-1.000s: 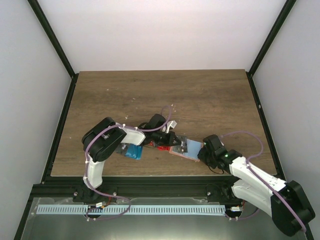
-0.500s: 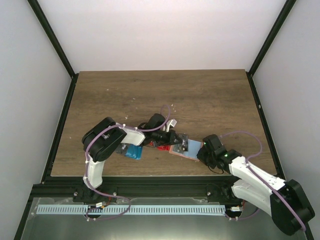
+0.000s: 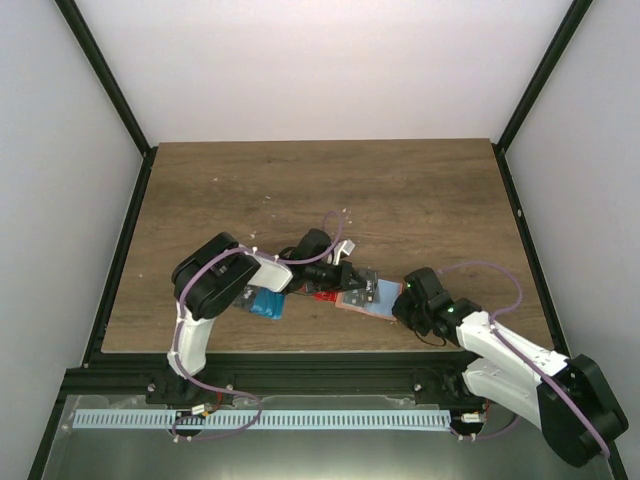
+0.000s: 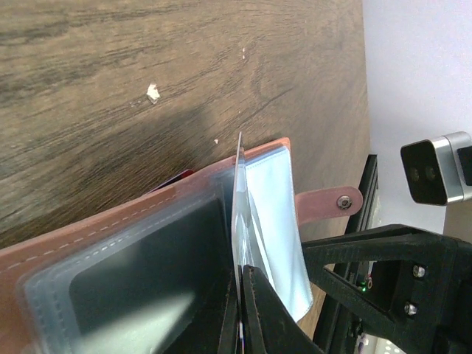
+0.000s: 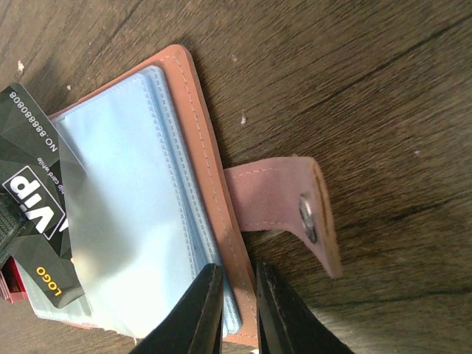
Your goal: Put the credit cards into the card holder
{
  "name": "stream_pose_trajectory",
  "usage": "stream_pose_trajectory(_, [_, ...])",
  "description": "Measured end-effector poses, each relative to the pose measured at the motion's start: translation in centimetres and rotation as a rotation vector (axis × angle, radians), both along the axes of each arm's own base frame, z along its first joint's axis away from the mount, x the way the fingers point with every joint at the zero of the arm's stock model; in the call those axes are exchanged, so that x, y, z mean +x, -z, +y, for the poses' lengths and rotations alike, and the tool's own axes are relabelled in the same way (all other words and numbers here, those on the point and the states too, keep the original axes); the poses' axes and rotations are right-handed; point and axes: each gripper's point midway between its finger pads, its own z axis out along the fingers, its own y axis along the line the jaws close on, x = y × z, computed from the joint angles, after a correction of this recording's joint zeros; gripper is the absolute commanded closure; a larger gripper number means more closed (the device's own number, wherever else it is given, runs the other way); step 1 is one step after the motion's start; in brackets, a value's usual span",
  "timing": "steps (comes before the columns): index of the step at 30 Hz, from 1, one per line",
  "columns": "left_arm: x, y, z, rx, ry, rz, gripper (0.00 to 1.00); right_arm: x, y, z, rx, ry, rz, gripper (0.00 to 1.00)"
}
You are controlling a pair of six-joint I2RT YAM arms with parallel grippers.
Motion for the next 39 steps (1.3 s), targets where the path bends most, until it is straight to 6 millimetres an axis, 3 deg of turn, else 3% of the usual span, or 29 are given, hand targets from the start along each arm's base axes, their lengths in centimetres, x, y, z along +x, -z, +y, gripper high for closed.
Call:
stream_pose_trajectory(12, [-1.1, 0.5, 0.8, 0.056, 0.028, 0.037, 0.96, 0.1, 0.0, 0.1, 0.004, -0.001, -0.005, 0.85])
stream_pose_trajectory(39, [-2.2, 0.6, 0.6, 0.12, 0.148, 0.086, 0.96, 0.7, 0.1, 0.8, 0.022, -0.031, -0.026, 0.84])
